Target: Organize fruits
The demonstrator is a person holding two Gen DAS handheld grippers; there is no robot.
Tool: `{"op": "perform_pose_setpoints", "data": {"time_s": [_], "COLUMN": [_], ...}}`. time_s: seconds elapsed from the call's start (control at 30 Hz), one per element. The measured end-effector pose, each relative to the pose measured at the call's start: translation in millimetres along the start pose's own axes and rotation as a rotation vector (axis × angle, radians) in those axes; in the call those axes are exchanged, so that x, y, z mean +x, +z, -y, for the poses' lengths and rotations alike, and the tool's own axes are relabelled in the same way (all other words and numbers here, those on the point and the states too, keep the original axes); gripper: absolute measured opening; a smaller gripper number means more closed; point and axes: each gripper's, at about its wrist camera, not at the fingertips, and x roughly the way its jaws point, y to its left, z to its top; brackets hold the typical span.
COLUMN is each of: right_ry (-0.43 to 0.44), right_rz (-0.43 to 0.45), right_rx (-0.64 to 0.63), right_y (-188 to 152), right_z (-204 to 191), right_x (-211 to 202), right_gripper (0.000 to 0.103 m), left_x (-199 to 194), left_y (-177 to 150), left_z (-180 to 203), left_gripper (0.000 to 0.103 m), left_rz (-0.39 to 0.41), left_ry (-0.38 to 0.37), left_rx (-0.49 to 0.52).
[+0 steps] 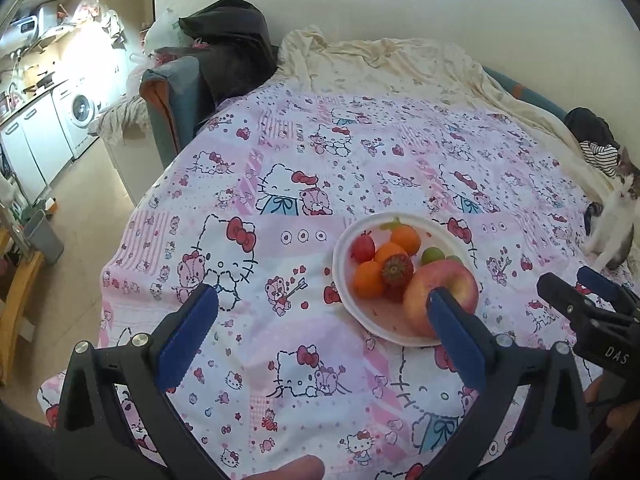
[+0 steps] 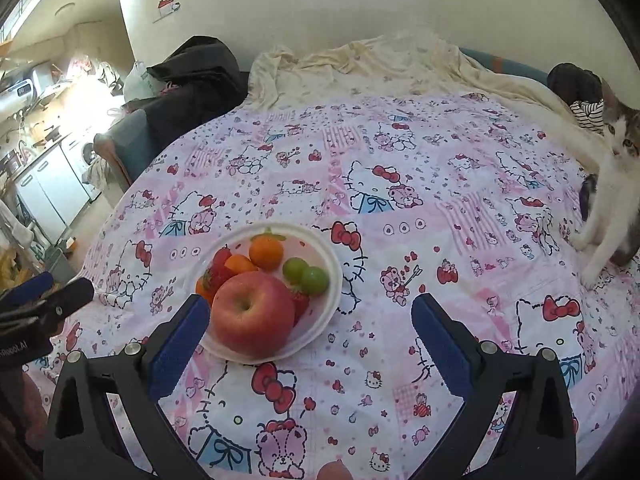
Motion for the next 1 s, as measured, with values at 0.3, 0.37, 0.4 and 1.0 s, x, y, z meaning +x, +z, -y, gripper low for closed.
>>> {"op": "perform_pose_setpoints", "data": {"time_s": [0.3, 0.37, 0.4, 1.0], "right_ry": [-0.006, -0.007, -0.006, -0.008], "right_rz": [0.026, 0.029, 0.03, 0.033], "right_rx": [-0.015, -0.017, -0.017, -0.013], "right_y": [1.3, 1.5, 1.8, 0.9], "right_z": [-2.3, -2.8, -2.8, -1.9], "right_x": [-6.3, -7.1, -7.6, -8.0], "right_gripper": [0.103, 0.103, 0.103, 0.103], "left_x": [4.3, 5.0, 5.3, 1.0], "left_y": [-3.8, -3.8, -3.9, -2.9], "left_z": [3.2, 3.3, 3.4, 4.4], "left_gripper": [0.103, 0.103, 0.103, 0.103], "left_rz": [-0.012, -0.011, -0.012, -0.003], "left_ry": [-0.004, -0.005, -0.005, -0.009], "left_rx": [0.009, 0.006, 0.008, 0.012]}}
